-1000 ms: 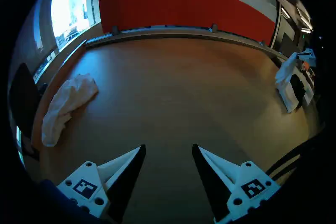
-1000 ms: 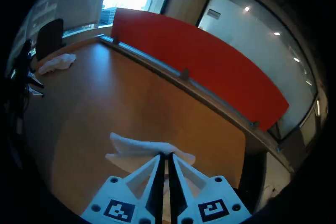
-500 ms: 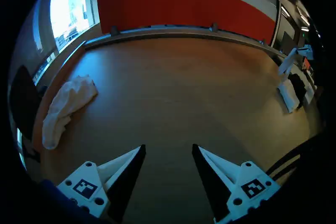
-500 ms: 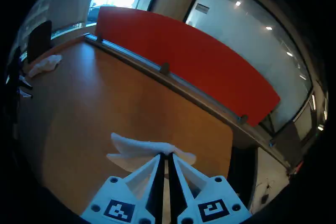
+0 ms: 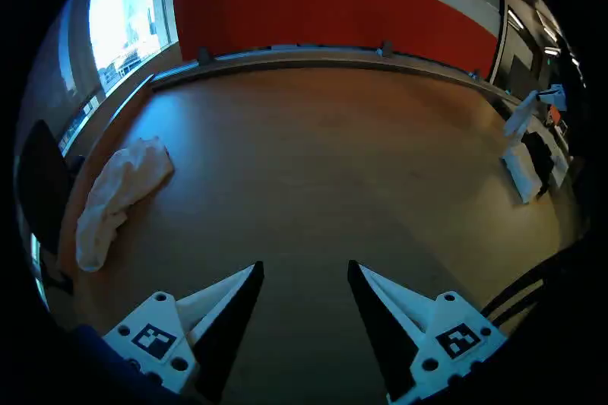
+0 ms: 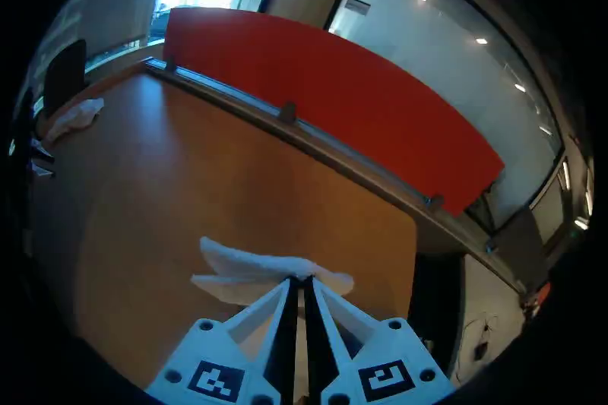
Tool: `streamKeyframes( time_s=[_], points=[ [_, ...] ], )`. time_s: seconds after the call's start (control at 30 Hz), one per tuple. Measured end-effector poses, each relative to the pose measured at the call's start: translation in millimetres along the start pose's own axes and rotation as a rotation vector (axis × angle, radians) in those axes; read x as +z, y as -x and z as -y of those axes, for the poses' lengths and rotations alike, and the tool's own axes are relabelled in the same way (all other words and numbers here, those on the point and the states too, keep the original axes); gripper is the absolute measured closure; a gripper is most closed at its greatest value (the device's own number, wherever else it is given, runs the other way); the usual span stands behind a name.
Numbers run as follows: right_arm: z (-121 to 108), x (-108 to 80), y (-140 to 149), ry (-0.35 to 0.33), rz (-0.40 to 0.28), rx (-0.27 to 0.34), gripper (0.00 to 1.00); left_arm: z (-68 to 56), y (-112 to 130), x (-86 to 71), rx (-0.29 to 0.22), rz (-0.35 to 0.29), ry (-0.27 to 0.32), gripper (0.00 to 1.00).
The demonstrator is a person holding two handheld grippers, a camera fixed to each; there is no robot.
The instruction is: Fold towel
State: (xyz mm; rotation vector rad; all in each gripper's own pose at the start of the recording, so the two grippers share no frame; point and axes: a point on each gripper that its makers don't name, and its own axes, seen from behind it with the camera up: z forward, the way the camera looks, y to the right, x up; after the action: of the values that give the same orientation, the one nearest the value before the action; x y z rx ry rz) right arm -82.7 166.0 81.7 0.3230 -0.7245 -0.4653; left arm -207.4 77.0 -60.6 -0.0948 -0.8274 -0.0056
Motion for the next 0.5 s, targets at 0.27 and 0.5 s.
streamKeyframes(
  time_s=[0.27, 0.5],
  points=[
    [-4.2, -12.7, 34.9, 0.017, 0.047, 0.024, 0.95, -3.5, -0.2, -0.7, 0.008, 0.001, 0.006, 0.19],
    [-9.7, -27.0, 84.7, 0.042, 0.116, 0.063, 0.95, -6.7, 2.4, -1.5, 0.015, 0.004, 0.011, 0.19]
  ],
)
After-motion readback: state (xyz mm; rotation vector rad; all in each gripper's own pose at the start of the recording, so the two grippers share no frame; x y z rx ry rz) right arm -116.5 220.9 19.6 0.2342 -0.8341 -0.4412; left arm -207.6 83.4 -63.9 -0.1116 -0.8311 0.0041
